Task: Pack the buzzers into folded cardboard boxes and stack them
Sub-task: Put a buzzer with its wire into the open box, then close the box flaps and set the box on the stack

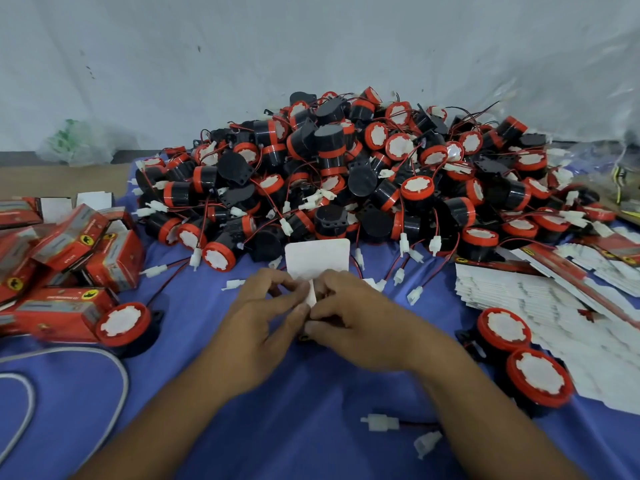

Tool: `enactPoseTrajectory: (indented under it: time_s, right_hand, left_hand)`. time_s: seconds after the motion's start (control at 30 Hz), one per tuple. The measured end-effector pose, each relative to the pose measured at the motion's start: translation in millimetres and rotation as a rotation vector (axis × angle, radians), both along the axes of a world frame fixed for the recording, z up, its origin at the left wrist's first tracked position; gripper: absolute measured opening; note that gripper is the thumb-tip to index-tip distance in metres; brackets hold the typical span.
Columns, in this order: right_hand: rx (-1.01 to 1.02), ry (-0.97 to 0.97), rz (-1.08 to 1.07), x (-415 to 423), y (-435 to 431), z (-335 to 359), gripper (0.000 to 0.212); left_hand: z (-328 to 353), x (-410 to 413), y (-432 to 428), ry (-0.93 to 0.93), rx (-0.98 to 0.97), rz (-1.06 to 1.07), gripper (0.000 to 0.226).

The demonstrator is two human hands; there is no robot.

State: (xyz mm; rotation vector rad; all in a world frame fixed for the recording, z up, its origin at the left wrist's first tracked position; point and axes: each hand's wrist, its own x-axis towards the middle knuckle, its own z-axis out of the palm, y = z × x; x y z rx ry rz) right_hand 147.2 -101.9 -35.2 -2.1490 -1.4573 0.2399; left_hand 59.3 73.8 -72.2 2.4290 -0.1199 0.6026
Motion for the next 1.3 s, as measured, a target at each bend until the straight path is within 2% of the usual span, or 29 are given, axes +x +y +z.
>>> enactPoseTrajectory:
  time_s: [0.07, 0.1, 0.17, 0.23, 0.27, 0.3, 0.37, 0.43, 0.5, 0.57, 0.6, 0.7, 0.73, 0.77, 0.83, 0.9, 0.97, 1.03, 1.1, 1.2, 1.3]
  right_hand:
    - [0.144, 0.17, -0.04, 6.8, -8.5, 4.1, 0.023]
    - [0.264, 0.239, -0.123, 11.9, -13.3, 6.2, 0.018]
    - [0.439, 0.238, -0.404, 28.4, -23.8, 6.4, 0.017]
    - [0.363, 0.258, -0.634, 42.4, -33.1, 1.8, 0.029]
    - [0.291, 0.362, -0.676, 46.9, -35.6, -3.0, 0.027]
    - [0.262, 0.524, -0.669, 48.4, -36.1, -6.7, 0.021]
    - [0.368, 0.842, -0.543, 44.9, -34.5, -9.7, 0.008]
    - [0.489, 0.947, -0.385, 37.7, -27.1, -10.4, 0.019]
    - [0.429, 0.74, -0.348, 30.7, -14.3, -15.7, 0.018]
    - [0.338, 0.475, -0.439, 25.6, -1.8, -25.8, 0.011]
    - [0.324, 0.422, -0.483, 24.7, 2.2, -31.0, 0.023]
    - [0.398, 0.502, -0.437, 26.0, 2.7, -32.8, 0.064]
    - [0.414, 0.476, -0.369, 27.9, 0.8, -33.3, 0.063]
    - [0.4, 0.413, -0.314, 29.9, -0.9, -33.9, 0.053]
    - [0.294, 0.272, -0.238, 34.4, -5.6, -33.7, 0.038]
    - [0.176, 0.3, -0.142, 38.3, -14.0, -30.7, 0.045]
    - [0.086, 0.336, -0.075, 40.5, -22.7, -27.2, 0.059]
    - [0.049, 0.206, -0.103, 42.5, -27.6, -27.6, 0.067]
    - [0.094, 0.133, -0.129, 41.2, -26.8, -27.4, 0.065]
    - [0.204, 0.221, -0.129, 39.2, -22.9, -27.4, 0.053]
    - [0.267, 0.225, -0.117, 37.9, -21.3, -28.6, 0.042]
  left_hand:
    - [-1.2, 2.5, -1.6, 0.016, 0.06, 0.045, 0.034]
    - [-2.9, 3.4, -1.8, 0.029, 0.065, 0.074, 0.033]
    - [-6.0, 6.2, -2.7, 0.061, 0.009, 0.131, 0.03]
    - [-9.7, 8.7, -3.2, 0.086, -0.1, 0.161, 0.025]
    - [-10.9, 10.5, -3.5, 0.098, -0.174, 0.162, 0.022]
    - [-10.8, 12.6, -4.1, 0.108, -0.253, 0.155, 0.02]
    - [-9.1, 15.6, -6.0, 0.106, -0.351, 0.135, 0.022]
    - [-10.0, 16.1, -7.1, 0.091, -0.36, 0.121, 0.027]
    - [-13.1, 16.2, -6.4, 0.102, -0.369, 0.131, 0.023]
    - [-16.2, 16.2, -5.7, 0.111, -0.387, 0.15, 0.022]
    - [-17.2, 16.1, -5.6, 0.099, -0.395, 0.149, 0.028]
    - [-13.9, 16.5, -5.5, 0.019, -0.427, 0.06, 0.051]
    - [-10.8, 16.1, -6.0, 0.013, -0.403, 0.034, 0.054]
    - [-8.2, 15.0, -6.1, 0.019, -0.365, 0.018, 0.054]
    - [-8.3, 12.4, -1.3, 0.027, -0.322, -0.034, 0.04]
    - [-10.5, 7.1, 6.5, 0.08, -0.325, -0.102, 0.029]
    - [-10.3, 3.6, 10.1, 0.131, -0.308, -0.149, 0.035]
    - [-9.1, 4.0, 7.9, 0.115, -0.295, -0.138, 0.035]
    - [-7.2, 5.4, 4.8, 0.087, -0.291, -0.108, 0.037]
    - [-5.5, 5.1, 4.9, 0.094, -0.306, -0.101, 0.039]
    - [-3.8, 3.9, 6.3, 0.081, -0.311, -0.091, 0.039]
